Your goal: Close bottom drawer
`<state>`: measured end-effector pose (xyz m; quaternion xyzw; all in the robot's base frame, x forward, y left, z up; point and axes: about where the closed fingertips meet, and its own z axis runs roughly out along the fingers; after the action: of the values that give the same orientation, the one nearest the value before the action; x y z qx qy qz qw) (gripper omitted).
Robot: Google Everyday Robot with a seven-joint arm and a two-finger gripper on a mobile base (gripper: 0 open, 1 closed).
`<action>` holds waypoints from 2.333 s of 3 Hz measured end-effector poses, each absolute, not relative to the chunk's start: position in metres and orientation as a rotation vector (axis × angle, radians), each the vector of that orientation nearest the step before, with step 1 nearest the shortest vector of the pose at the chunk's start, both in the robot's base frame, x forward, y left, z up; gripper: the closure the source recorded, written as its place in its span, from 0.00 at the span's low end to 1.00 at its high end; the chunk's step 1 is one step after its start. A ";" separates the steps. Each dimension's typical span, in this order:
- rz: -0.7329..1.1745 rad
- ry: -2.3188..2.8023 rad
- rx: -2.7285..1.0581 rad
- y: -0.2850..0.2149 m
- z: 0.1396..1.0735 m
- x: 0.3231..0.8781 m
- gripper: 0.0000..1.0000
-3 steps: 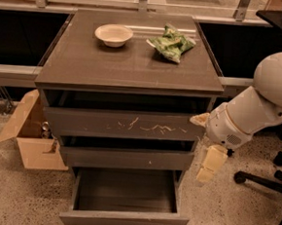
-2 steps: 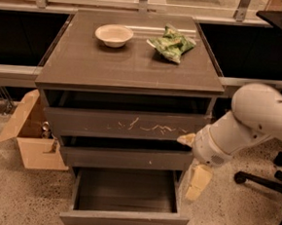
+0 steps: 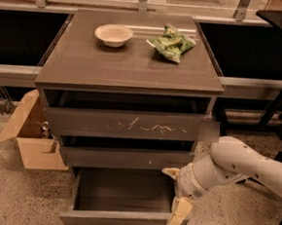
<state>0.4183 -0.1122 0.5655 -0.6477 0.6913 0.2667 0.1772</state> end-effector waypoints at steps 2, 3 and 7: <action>0.781 1.929 -1.903 -0.107 0.526 0.412 0.00; 0.846 1.905 -1.960 -0.105 0.459 0.403 0.00; 1.138 1.997 -1.926 -0.098 0.230 0.363 0.72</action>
Offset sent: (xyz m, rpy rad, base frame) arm -0.0136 0.0100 -0.1028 -0.0300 0.0377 0.1466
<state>0.3628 -0.0983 0.2298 -0.6405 0.6643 0.3786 0.0713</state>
